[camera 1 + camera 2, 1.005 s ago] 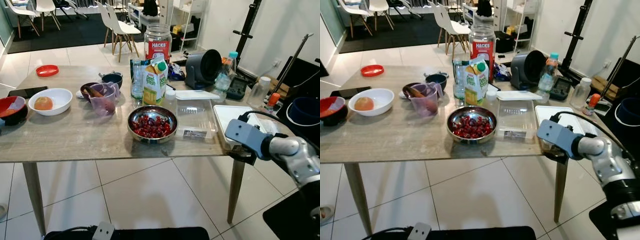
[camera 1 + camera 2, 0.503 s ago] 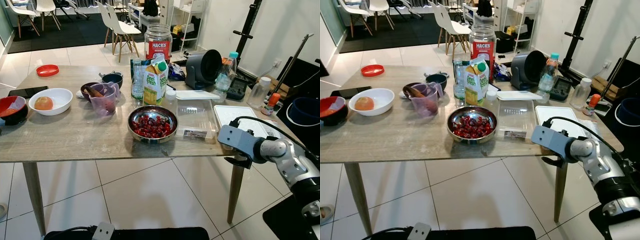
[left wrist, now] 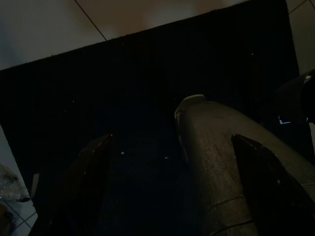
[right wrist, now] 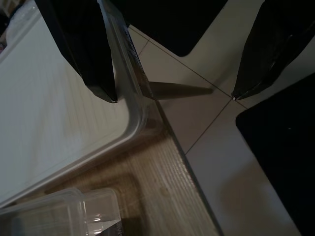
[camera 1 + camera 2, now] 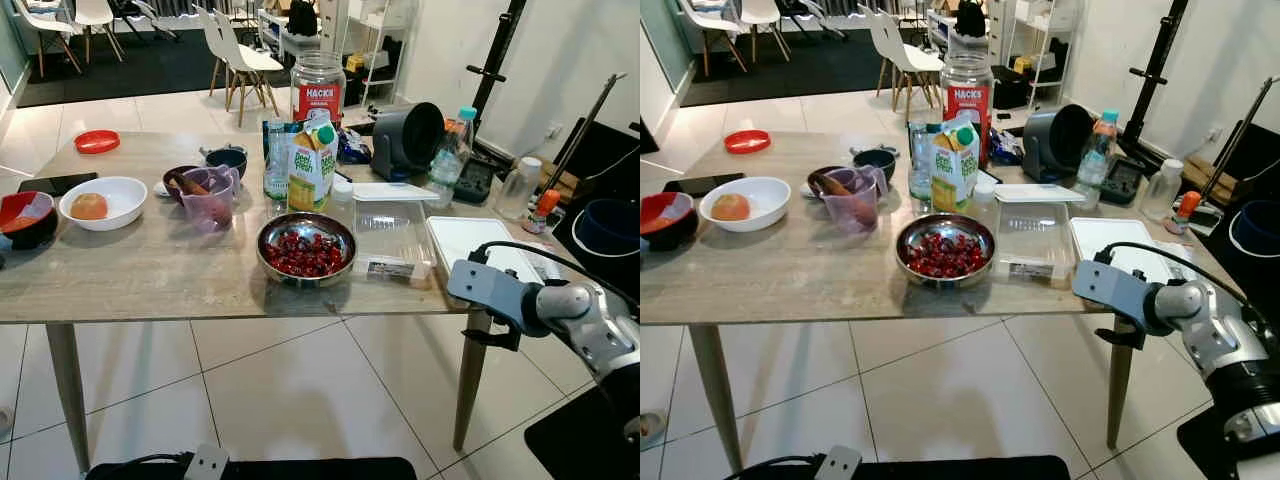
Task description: Restocking fridge
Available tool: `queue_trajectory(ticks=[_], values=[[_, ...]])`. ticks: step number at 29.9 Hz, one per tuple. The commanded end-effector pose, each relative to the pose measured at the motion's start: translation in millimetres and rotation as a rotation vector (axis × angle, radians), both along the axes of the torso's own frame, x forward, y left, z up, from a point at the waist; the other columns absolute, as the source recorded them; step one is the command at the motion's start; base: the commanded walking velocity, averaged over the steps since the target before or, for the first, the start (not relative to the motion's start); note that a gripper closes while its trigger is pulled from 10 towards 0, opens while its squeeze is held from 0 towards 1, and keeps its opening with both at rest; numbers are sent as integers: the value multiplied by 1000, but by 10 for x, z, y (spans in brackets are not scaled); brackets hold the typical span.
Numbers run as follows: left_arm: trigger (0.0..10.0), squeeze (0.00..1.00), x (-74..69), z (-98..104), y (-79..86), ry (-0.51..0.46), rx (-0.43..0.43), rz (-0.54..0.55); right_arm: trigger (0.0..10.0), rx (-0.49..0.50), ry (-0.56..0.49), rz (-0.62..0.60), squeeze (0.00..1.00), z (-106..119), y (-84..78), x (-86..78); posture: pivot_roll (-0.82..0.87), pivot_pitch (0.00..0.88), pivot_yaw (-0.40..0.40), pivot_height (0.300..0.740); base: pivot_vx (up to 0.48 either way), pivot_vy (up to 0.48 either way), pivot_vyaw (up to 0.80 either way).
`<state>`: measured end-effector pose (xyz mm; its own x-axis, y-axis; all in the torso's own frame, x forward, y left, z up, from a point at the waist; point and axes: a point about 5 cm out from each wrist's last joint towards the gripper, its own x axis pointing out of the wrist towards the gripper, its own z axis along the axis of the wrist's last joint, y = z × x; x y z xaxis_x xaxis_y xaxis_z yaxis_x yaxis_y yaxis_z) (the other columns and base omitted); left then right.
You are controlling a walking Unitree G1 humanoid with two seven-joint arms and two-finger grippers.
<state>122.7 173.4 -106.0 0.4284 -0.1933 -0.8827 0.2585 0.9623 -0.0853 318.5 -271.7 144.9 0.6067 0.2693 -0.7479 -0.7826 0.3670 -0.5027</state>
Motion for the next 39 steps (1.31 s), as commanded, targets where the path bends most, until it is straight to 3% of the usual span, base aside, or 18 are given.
queue_trajectory(ticks=[1,10,29,32,34,37,39], values=[[10000,0,-227,-71,0,93,3,-6,10000,5,55,16,0,-72,11,-57,-39,0,-48,740,0,0,0],[10000,0,-243,-74,7,95,4,0,10000,52,77,42,0,-54,70,-81,-34,0,-49,740,0,0,0],[10000,0,-247,-75,10,96,7,1,10000,59,115,32,0,-30,15,-150,-36,0,-45,740,0,0,0],[10000,0,-245,-75,8,96,7,1,10000,125,96,30,0,25,43,-144,-34,0,-43,740,0,0,0],[10000,0,-246,-75,7,96,6,0,10000,247,70,23,0,108,70,-145,-33,0,-42,740,0,0,0],[10000,0,-245,-75,7,96,6,0,10000,270,66,19,0,124,71,-146,-33,0,-42,740,0,0,0],[10000,0,-250,-76,14,97,7,-1,10000,355,18,-2,0,207,41,-135,-31,0,-38,740,0,0,0]])
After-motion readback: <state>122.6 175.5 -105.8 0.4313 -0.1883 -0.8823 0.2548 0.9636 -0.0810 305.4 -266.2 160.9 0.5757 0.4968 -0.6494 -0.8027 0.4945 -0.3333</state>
